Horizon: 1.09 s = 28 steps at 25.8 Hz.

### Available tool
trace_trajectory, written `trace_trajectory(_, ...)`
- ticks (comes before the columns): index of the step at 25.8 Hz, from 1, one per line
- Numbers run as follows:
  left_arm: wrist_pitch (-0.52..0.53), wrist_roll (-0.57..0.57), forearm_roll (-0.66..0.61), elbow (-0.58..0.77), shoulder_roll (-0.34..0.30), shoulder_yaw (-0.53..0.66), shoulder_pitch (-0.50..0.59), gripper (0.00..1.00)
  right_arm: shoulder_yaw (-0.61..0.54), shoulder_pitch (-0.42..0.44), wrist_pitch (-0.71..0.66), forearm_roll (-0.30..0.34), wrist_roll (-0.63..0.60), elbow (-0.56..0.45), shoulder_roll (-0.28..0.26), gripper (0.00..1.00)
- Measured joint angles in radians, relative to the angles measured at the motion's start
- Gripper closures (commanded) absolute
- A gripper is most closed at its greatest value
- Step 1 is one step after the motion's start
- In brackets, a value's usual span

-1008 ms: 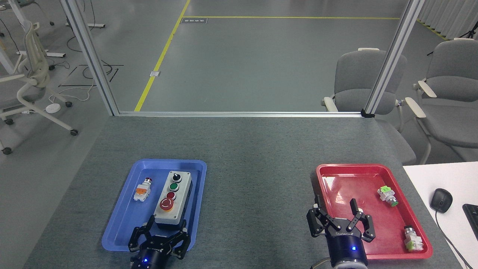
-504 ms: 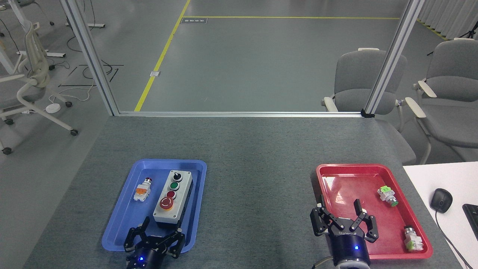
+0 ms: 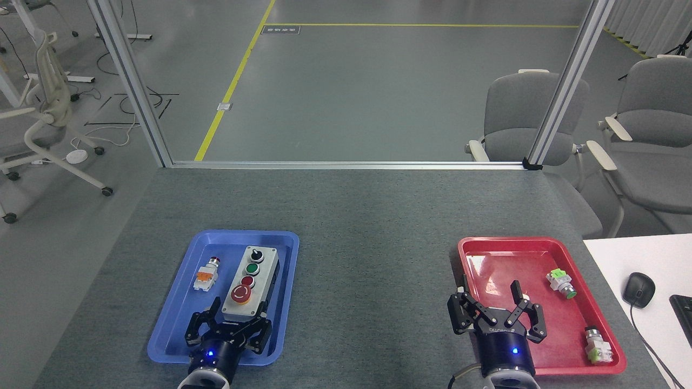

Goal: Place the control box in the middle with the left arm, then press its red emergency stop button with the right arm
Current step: 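Close the left gripper on the near end of the control box, then lift the control box and carry it to the table middle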

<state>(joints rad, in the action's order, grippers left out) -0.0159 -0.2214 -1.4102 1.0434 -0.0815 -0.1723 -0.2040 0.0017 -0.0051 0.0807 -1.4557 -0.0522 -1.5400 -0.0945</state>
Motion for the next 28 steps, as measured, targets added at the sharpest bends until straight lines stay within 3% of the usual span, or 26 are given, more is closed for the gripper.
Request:
trace_trajectory(5,0.009,0.000,0.006,-0.045,0.010,-0.002,-0.031,0.02,0.006,-0.001,0.000,0.000,0.001,0.000,-0.002,0.03)
trace_trajectory(6,0.011,0.000,0.007,-0.050,0.011,-0.003,-0.037,0.10,0.007,-0.001,0.000,0.000,0.001,0.000,-0.001,0.03)
trace_trajectory(9,0.014,0.000,0.007,-0.055,0.014,-0.006,-0.050,0.75,0.007,0.000,0.002,0.000,0.002,0.001,0.002,0.03)
trace_trajectory(10,0.018,0.000,0.007,-0.055,0.013,-0.007,-0.052,0.90,0.007,0.000,0.002,0.000,0.002,0.003,0.003,0.03)
trace_trajectory(12,0.046,0.000,0.007,-0.055,0.010,-0.008,-0.053,1.00,0.005,0.000,0.002,0.000,0.002,0.006,0.004,0.03)
trace_trajectory(19,0.093,0.004,0.032,-0.040,0.001,0.006,-0.062,1.00,0.001,0.000,-0.001,0.000,0.003,0.009,0.008,0.03)
trace_trajectory(28,0.098,0.063,0.149,0.132,-0.047,0.010,-0.105,1.00,0.001,0.003,-0.002,-0.002,0.003,0.009,0.010,0.03)
